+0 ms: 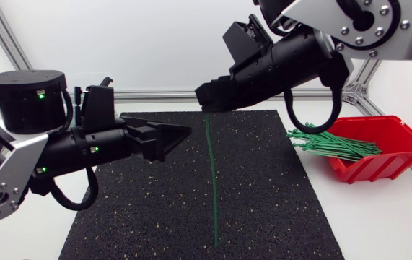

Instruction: Take a green cable tie from the red box, thread the tail through the head to close it, then place it in the transparent bin on the left.

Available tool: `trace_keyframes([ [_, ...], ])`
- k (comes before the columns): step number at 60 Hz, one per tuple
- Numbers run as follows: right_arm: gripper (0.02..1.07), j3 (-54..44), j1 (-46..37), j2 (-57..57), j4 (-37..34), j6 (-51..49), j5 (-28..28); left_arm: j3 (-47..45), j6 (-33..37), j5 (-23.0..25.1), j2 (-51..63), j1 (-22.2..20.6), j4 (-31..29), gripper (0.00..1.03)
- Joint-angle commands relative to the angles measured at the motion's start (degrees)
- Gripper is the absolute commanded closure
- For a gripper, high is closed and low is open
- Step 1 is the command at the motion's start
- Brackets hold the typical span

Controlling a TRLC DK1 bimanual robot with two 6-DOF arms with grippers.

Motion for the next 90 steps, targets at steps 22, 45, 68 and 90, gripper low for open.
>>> trace_keyframes([
  [22, 1.01, 2.95, -2.26, 2.85, 0.76, 2.28, -2.28, 4.98, 2.28, 1.73, 7.29, -4.68, 4.67, 0.11],
  [45, 1.01, 2.16, -1.73, 3.29, 1.81, 2.72, -2.55, 7.18, 2.11, 1.29, 11.16, -4.85, 7.58, 0.30],
  [68, 1.01, 0.85, -0.67, 1.88, 2.78, 3.33, -2.46, 7.18, 2.11, 1.29, 11.95, -2.83, 8.89, 0.49],
  [90, 1.01, 0.14, -0.15, 0.30, 3.22, 3.33, -2.28, 8.41, 2.11, 0.24, 14.23, -1.69, 9.68, 0.68],
])
